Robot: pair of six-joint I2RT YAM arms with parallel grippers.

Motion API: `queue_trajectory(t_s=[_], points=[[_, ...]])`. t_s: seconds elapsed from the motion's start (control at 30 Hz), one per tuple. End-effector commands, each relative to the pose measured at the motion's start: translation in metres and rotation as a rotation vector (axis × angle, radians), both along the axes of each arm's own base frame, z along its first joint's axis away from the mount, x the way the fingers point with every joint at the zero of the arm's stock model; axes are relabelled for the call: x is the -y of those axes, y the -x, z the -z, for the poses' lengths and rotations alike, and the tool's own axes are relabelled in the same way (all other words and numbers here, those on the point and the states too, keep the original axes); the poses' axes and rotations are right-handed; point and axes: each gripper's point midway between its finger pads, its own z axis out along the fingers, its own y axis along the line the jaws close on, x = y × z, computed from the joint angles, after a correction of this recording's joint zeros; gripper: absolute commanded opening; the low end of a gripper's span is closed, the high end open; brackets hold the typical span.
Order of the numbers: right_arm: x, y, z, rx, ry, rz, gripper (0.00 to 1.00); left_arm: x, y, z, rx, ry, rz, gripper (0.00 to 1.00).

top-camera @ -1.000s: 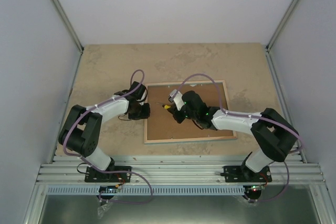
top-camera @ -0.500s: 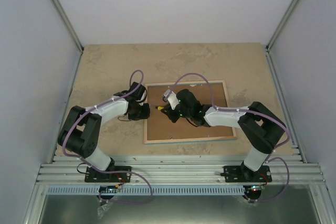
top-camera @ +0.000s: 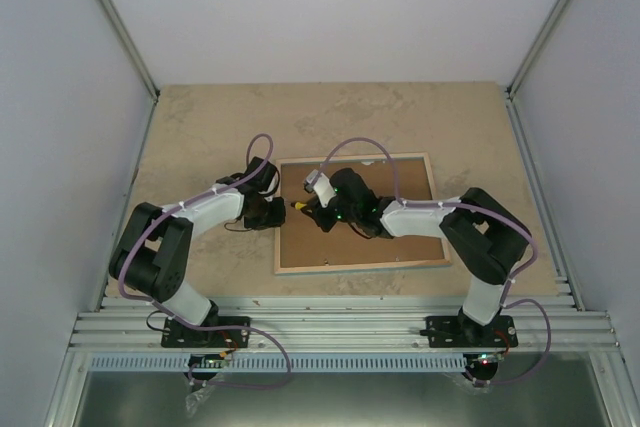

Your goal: Take the photo out of the frame

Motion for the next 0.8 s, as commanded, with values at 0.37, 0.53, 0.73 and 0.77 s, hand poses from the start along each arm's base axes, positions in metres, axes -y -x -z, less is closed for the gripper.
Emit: queue_trajectory(t_s=[0.37,0.53,0.73,0.77], points=[[-0.003,-0.008,-0.010,0.037,-0.007,-0.001,0.00,0.009,0.006,-0.003,-0.018,0.049,0.010,0.13],[0.006,-0.004,-0.015,0.050,0.002,0.015,0.00,0.008,0.006,-0.003,-0.015,0.043,0.009,0.13],[0.011,-0.002,-0.013,0.052,0.021,0.011,0.00,0.008,0.006,-0.002,-0.018,0.041,0.008,0.13],[0.011,-0.001,-0.010,0.046,0.026,0.009,0.00,0.008,0.006,-0.002,-0.018,0.042,0.007,0.13]])
